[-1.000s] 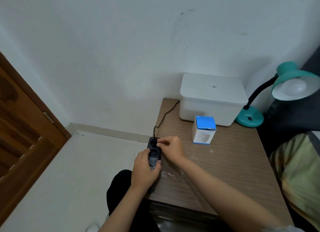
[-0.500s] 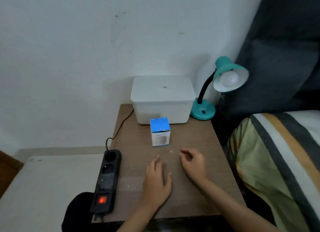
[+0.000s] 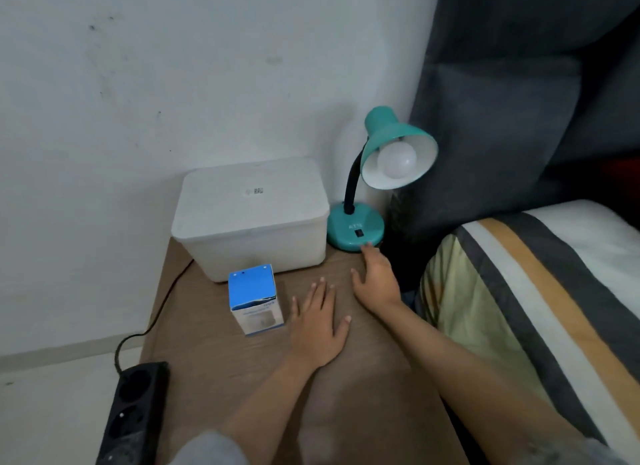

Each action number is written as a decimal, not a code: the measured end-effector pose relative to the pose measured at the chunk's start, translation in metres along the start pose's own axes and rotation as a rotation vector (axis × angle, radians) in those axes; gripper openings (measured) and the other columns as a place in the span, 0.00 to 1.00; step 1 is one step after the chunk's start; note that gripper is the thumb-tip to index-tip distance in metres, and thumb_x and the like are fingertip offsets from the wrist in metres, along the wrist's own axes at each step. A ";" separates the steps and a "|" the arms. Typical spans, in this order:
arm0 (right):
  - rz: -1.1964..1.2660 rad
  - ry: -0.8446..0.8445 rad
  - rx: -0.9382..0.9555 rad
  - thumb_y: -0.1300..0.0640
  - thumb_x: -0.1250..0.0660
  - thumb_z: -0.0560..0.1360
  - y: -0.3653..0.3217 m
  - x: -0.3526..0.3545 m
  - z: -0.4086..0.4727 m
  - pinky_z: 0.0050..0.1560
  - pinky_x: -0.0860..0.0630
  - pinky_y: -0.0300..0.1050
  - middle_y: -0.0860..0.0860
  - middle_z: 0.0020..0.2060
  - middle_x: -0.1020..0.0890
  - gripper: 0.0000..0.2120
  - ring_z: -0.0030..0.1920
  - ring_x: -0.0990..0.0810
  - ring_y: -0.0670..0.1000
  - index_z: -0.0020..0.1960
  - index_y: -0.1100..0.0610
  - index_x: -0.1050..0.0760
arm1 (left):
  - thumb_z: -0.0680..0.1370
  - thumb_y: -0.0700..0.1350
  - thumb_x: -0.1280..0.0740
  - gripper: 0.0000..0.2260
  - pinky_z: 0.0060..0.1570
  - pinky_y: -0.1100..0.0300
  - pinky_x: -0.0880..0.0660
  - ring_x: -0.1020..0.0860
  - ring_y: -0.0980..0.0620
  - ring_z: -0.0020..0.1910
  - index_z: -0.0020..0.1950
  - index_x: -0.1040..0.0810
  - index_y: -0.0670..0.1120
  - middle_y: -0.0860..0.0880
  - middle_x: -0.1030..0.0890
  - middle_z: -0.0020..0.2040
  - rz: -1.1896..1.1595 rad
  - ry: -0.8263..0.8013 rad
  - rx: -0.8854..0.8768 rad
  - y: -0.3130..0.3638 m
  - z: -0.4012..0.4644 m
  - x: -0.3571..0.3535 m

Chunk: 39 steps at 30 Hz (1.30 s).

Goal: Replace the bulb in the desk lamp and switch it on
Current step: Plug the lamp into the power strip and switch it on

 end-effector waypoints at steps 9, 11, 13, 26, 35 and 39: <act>-0.086 0.112 -0.001 0.55 0.36 0.75 0.006 -0.010 0.040 0.75 0.45 0.53 0.58 0.72 0.34 0.27 0.74 0.41 0.58 0.72 0.59 0.37 | 0.77 0.61 0.47 0.29 0.72 0.44 0.54 0.52 0.53 0.76 0.75 0.46 0.52 0.53 0.50 0.78 -0.013 0.014 0.025 -0.005 0.006 -0.004; -0.088 0.130 0.006 0.56 0.36 0.76 0.008 -0.011 0.041 0.75 0.45 0.52 0.57 0.71 0.33 0.26 0.73 0.40 0.57 0.72 0.59 0.36 | 0.77 0.61 0.47 0.29 0.72 0.44 0.54 0.52 0.53 0.76 0.75 0.46 0.52 0.53 0.49 0.78 -0.013 0.015 0.028 -0.004 0.006 -0.003; -0.079 0.151 0.009 0.58 0.36 0.76 0.009 -0.009 0.042 0.75 0.45 0.52 0.57 0.71 0.32 0.25 0.73 0.39 0.57 0.71 0.59 0.35 | 0.77 0.61 0.47 0.29 0.73 0.44 0.54 0.52 0.53 0.76 0.75 0.45 0.52 0.53 0.49 0.78 -0.022 0.015 0.028 -0.004 0.006 -0.003; -0.117 0.201 0.014 0.61 0.36 0.75 0.004 -0.005 0.039 0.71 0.37 0.54 0.60 0.68 0.29 0.21 0.72 0.36 0.60 0.68 0.63 0.31 | 0.71 0.63 0.51 0.32 0.73 0.47 0.51 0.46 0.53 0.75 0.74 0.42 0.54 0.54 0.46 0.77 0.042 0.040 0.086 -0.006 0.008 -0.007; -0.213 0.097 0.054 0.67 0.43 0.76 -0.004 -0.016 0.043 0.69 0.35 0.52 0.63 0.73 0.39 0.22 0.76 0.47 0.61 0.69 0.65 0.37 | 0.71 0.63 0.52 0.33 0.73 0.48 0.53 0.48 0.53 0.76 0.74 0.44 0.54 0.54 0.48 0.78 0.044 0.017 0.091 -0.006 0.009 -0.008; -0.127 0.104 0.077 0.65 0.44 0.77 -0.003 -0.015 0.044 0.73 0.45 0.46 0.61 0.74 0.40 0.24 0.77 0.48 0.58 0.73 0.65 0.42 | 0.71 0.63 0.52 0.33 0.73 0.47 0.53 0.48 0.53 0.76 0.74 0.44 0.54 0.54 0.48 0.78 0.051 0.011 0.091 -0.006 0.009 -0.008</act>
Point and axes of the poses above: each hand's wrist, its own z-axis towards the middle knuckle, its own x-axis out of the back of the hand, y = z × x, the point moved 8 cm from there along z, towards the middle knuckle
